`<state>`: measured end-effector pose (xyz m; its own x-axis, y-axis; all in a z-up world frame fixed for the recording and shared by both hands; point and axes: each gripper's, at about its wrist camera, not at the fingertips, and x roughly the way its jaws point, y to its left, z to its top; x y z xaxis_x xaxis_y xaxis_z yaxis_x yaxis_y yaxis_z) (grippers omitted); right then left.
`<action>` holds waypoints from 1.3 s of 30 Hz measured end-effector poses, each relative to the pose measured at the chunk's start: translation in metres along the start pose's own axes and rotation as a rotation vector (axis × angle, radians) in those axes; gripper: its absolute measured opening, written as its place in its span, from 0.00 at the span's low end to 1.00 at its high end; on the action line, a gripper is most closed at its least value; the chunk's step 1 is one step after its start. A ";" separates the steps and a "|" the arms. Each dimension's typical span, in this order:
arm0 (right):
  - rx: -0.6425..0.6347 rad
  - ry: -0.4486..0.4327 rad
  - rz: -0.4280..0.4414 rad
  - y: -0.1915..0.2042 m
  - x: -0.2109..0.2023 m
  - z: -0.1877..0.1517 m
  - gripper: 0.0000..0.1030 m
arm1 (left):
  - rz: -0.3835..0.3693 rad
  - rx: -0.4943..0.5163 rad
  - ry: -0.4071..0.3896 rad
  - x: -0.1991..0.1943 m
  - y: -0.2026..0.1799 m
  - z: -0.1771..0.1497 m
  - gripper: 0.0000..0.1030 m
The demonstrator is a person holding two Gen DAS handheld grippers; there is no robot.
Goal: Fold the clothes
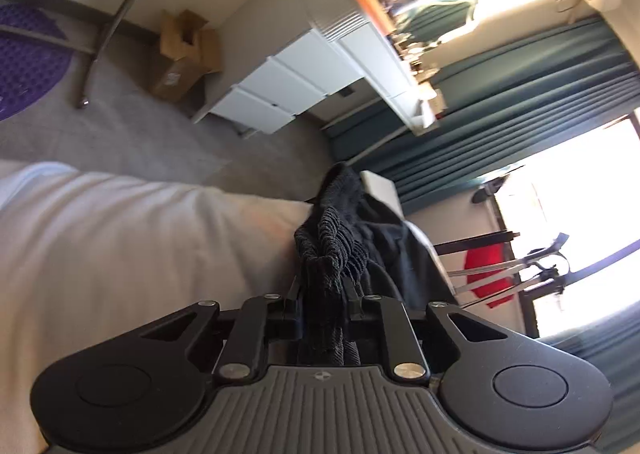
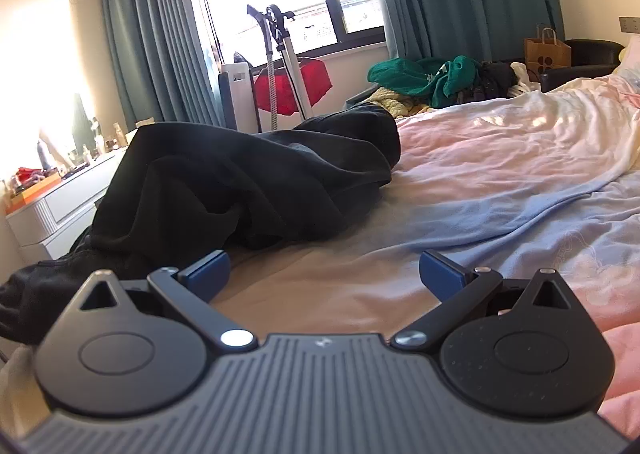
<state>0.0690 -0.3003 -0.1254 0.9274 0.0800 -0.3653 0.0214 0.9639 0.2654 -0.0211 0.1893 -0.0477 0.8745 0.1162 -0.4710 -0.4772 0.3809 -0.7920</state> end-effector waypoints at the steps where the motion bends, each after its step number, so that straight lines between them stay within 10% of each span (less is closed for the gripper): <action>1: -0.005 0.001 0.001 0.001 0.000 -0.001 1.00 | 0.012 -0.005 0.009 -0.003 0.003 0.000 0.20; 10: -0.003 0.009 0.027 0.005 -0.001 0.000 1.00 | 0.094 -0.052 0.110 -0.024 0.029 -0.007 0.60; 26: 0.069 0.049 0.073 0.001 0.001 0.002 1.00 | -0.021 -0.147 0.255 0.022 0.041 -0.048 0.63; 36: 0.184 0.156 0.099 -0.001 0.113 0.015 0.96 | 0.013 -0.094 0.265 0.055 0.029 -0.048 0.60; 39: 0.213 0.174 0.039 -0.004 0.159 0.012 0.71 | 0.008 -0.088 0.277 0.066 0.032 -0.045 0.59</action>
<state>0.2210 -0.2948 -0.1746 0.8514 0.1757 -0.4941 0.0823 0.8857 0.4568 0.0170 0.1675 -0.1217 0.8192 -0.1407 -0.5560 -0.5004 0.2983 -0.8128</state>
